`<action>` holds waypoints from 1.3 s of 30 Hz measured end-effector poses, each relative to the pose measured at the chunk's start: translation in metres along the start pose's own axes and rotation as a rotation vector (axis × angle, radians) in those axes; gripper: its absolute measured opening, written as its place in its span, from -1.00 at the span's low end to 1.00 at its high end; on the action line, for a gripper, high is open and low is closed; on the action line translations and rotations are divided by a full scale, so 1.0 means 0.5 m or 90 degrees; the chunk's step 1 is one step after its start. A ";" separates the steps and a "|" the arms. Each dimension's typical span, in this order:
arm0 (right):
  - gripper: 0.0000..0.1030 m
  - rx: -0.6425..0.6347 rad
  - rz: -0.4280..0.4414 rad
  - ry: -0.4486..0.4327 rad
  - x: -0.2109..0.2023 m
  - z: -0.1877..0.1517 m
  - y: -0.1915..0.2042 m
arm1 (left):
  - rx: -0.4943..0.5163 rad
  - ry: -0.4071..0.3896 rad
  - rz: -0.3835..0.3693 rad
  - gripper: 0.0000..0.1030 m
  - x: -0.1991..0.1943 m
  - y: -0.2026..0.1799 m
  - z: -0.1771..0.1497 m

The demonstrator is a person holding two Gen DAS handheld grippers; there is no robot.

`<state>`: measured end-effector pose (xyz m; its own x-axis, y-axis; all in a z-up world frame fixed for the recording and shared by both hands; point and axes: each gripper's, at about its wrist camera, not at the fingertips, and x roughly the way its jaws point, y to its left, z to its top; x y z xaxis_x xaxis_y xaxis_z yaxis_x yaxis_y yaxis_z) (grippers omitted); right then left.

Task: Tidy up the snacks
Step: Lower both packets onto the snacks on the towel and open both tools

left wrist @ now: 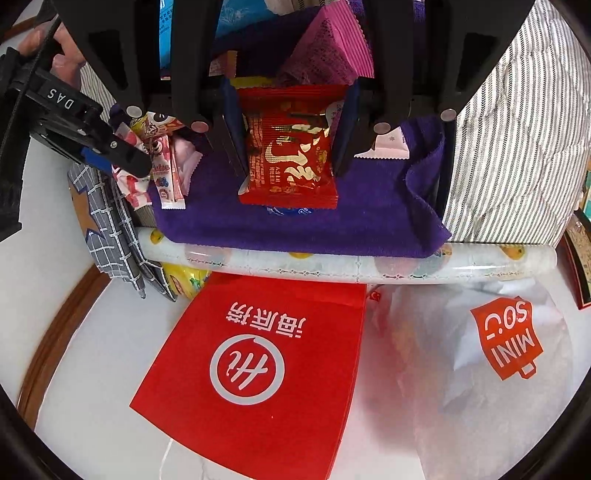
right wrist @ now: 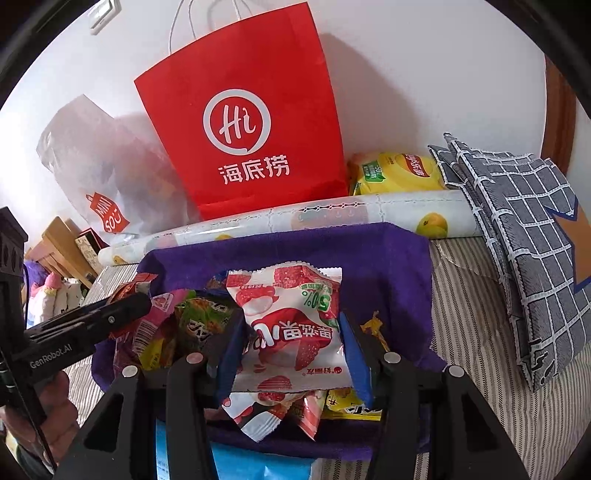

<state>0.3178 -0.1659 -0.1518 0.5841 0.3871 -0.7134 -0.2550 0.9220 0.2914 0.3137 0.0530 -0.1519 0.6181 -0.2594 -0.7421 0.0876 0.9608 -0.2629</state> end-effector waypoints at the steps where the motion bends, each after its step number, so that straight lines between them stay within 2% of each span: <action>1: -0.04 0.000 0.000 0.001 0.001 0.000 -0.001 | 0.001 0.001 0.000 -0.14 0.001 0.000 -0.001; 13: -0.03 -0.013 -0.018 0.019 0.018 -0.006 0.004 | -0.007 0.018 0.007 -0.14 0.011 -0.002 -0.005; 39: -0.03 -0.019 -0.021 0.026 0.019 -0.009 0.001 | 0.011 0.023 0.026 -0.10 0.026 -0.012 -0.013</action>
<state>0.3198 -0.1620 -0.1613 0.5612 0.3558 -0.7473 -0.2600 0.9330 0.2490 0.3161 0.0433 -0.1639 0.5933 -0.2231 -0.7734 0.0769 0.9721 -0.2214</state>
